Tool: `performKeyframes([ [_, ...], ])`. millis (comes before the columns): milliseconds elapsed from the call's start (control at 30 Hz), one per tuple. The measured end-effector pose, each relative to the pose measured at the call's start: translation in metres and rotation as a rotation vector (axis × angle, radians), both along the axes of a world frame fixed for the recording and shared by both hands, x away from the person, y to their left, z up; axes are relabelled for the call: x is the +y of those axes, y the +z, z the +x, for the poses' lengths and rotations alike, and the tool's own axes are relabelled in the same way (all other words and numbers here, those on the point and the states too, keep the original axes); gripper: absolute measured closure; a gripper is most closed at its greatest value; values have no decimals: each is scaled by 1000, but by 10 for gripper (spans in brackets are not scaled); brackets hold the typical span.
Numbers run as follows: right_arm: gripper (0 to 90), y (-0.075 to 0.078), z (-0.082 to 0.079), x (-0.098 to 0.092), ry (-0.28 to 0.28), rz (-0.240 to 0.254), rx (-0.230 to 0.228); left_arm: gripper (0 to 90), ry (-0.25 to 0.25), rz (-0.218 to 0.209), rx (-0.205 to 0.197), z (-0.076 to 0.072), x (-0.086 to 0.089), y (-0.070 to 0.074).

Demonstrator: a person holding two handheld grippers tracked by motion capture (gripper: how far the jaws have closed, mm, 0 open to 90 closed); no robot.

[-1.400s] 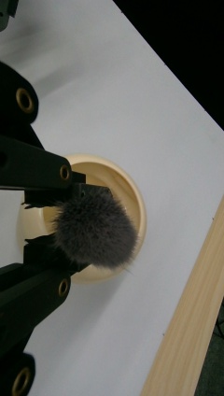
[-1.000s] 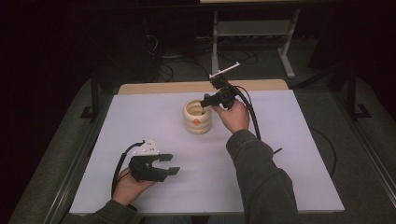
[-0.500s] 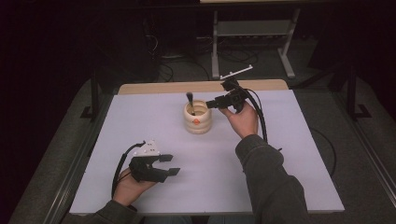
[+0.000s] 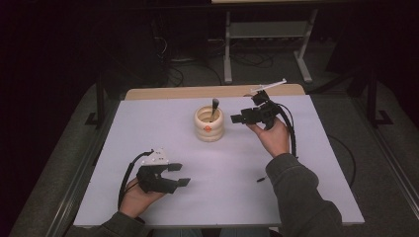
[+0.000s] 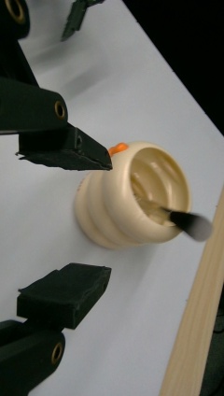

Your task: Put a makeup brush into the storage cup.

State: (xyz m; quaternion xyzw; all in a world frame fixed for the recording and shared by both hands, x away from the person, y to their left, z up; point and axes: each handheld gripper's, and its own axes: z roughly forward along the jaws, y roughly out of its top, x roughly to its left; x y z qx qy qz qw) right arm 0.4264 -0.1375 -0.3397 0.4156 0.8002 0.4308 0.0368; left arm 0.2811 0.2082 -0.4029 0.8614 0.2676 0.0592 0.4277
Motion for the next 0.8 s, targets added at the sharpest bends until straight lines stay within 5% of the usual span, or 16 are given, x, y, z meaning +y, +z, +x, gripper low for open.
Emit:
performKeyframes([
  [400, 390, -9, -19, -14, 18, 21, -2, 375, 4, 0, -2, 1, 1, 0],
  [800, 325, -16, -52, -24, 78, -32, -50, 375, -3, -4, -9, -1, -3, 1],
])
